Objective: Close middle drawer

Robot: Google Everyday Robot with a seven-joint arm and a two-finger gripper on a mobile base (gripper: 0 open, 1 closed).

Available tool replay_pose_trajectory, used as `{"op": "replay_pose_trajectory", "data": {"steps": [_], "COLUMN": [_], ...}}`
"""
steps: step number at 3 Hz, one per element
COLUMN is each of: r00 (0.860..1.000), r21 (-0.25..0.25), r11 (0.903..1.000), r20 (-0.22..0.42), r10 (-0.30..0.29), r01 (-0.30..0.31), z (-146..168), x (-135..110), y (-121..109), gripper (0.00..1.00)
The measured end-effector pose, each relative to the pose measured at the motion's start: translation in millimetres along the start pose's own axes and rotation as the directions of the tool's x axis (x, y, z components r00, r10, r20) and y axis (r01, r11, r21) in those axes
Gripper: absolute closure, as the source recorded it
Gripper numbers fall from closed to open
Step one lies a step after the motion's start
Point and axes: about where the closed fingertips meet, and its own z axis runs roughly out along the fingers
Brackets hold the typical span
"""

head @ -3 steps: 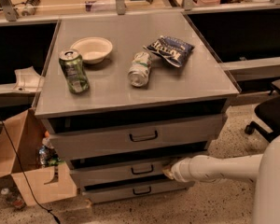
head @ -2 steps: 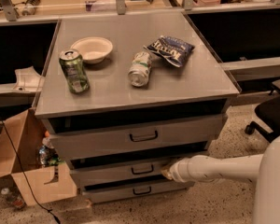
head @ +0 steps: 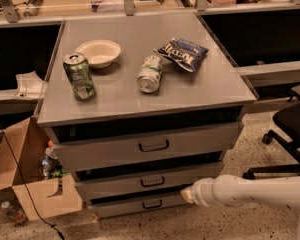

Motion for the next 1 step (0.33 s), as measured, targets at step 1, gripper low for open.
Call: {"op": "replay_pose_trajectory", "data": {"steps": [1], "r00": [0.998], "r21": [0.001], "r11": [0.9987], "r20": [-0.024], "r10": [0.051], "r01": [-0.051], "z": [-23.1], "x": [25.3], "y": [4.5], "gripper": [1.00]}}
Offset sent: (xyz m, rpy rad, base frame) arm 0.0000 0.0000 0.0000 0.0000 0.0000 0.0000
